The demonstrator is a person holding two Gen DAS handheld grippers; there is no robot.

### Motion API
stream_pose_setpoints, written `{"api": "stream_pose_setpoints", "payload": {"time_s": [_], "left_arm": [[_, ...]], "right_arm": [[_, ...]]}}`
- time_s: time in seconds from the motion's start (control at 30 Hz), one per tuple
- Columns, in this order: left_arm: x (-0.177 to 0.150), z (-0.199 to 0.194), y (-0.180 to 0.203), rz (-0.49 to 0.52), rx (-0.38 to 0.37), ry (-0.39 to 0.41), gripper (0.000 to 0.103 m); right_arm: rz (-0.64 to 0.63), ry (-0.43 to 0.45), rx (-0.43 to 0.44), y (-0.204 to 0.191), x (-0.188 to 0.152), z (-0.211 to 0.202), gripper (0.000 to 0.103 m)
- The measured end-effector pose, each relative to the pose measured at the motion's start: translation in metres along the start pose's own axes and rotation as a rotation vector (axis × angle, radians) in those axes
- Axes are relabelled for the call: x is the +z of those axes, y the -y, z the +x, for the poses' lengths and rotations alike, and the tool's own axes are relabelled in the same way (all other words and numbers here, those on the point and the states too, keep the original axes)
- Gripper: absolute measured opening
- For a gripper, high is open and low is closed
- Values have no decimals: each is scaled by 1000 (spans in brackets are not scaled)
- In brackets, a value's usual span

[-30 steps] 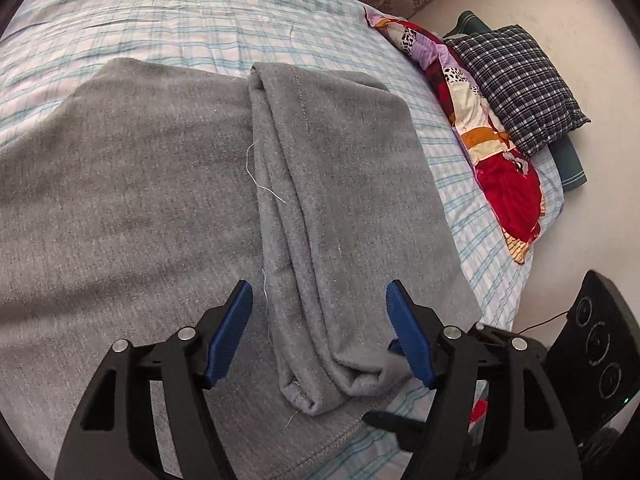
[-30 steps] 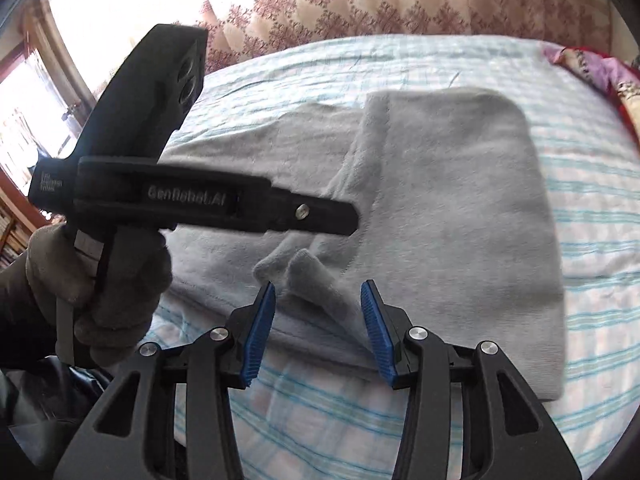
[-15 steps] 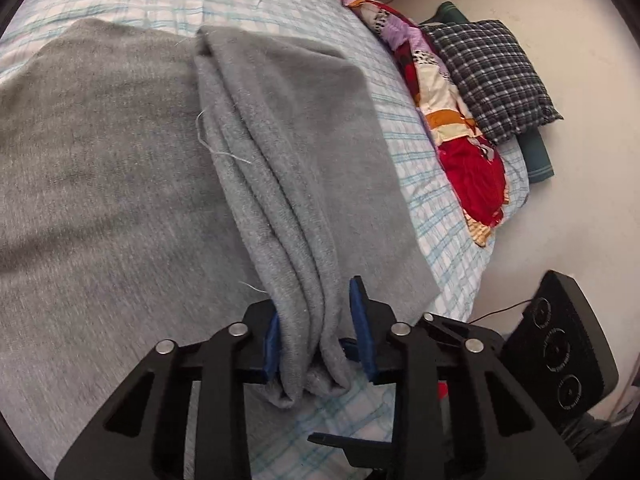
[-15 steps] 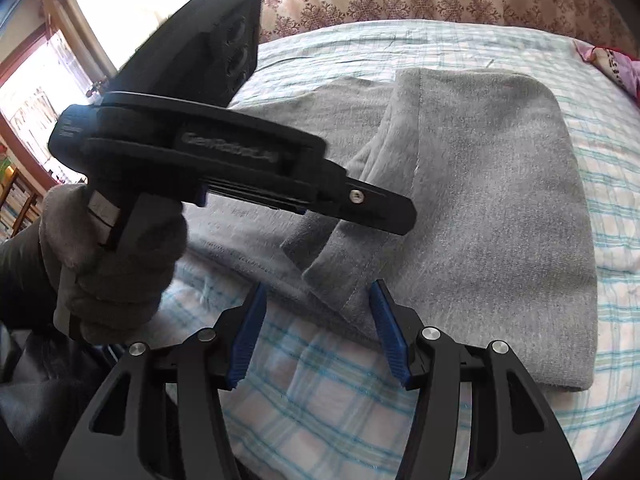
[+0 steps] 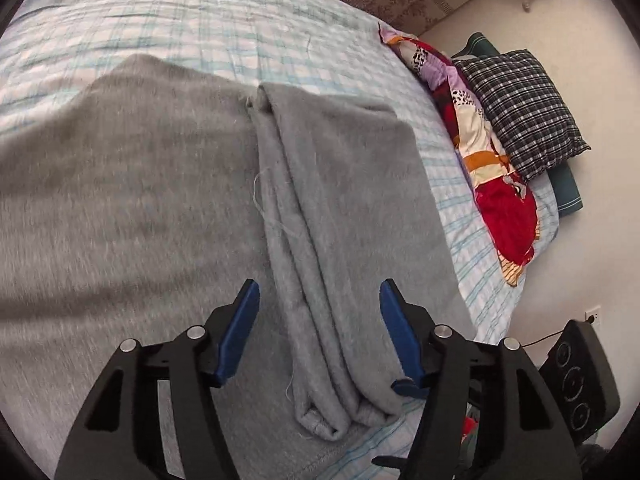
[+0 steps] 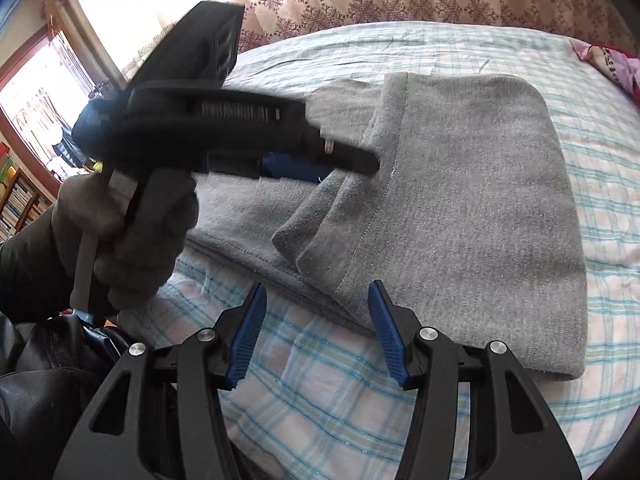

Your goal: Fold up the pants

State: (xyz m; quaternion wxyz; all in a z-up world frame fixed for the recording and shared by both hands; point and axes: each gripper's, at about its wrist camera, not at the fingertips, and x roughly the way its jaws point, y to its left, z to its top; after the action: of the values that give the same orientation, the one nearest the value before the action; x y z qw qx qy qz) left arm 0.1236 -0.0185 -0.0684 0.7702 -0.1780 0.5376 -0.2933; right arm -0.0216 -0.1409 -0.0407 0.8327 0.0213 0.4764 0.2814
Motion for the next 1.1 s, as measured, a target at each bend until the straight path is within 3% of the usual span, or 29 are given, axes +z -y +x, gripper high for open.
{"api": "stream_pose_setpoints", "payload": {"time_s": [0.07, 0.27, 0.37, 0.53, 0.67, 0.7, 0.77, 0.87, 0.97, 1.1], "left_arm": [[14, 4, -1, -4, -28, -2, 68], [46, 22, -4, -15, -6, -25, 68], [53, 29, -5, -4, 3, -34, 68], [56, 34, -4, 12, 12, -30, 66], [60, 33, -2, 34, 42, -7, 46], [61, 32, -1, 40, 53, 3, 33], [60, 27, 2, 65, 76, 28, 28], [53, 20, 18, 161, 159, 87, 27], [43, 19, 42, 292, 298, 139, 27], [37, 24, 56, 377, 413, 169, 27]], "right_arm": [[-4, -1, -3, -1, 2, 1, 54], [8, 26, 9, 6, 7, -9, 54], [13, 49, 39, 2, 15, -9, 54], [-47, 14, 83, -15, 28, 10, 55], [-19, -20, 95, -8, 29, 23, 55], [-6, -22, 102, -5, 29, 25, 55], [-5, -20, 106, -3, 29, 25, 55], [-6, -21, 106, -2, 28, 26, 55], [-1, -19, 107, -2, 27, 27, 55], [2, -18, 108, 4, 27, 25, 55]]}}
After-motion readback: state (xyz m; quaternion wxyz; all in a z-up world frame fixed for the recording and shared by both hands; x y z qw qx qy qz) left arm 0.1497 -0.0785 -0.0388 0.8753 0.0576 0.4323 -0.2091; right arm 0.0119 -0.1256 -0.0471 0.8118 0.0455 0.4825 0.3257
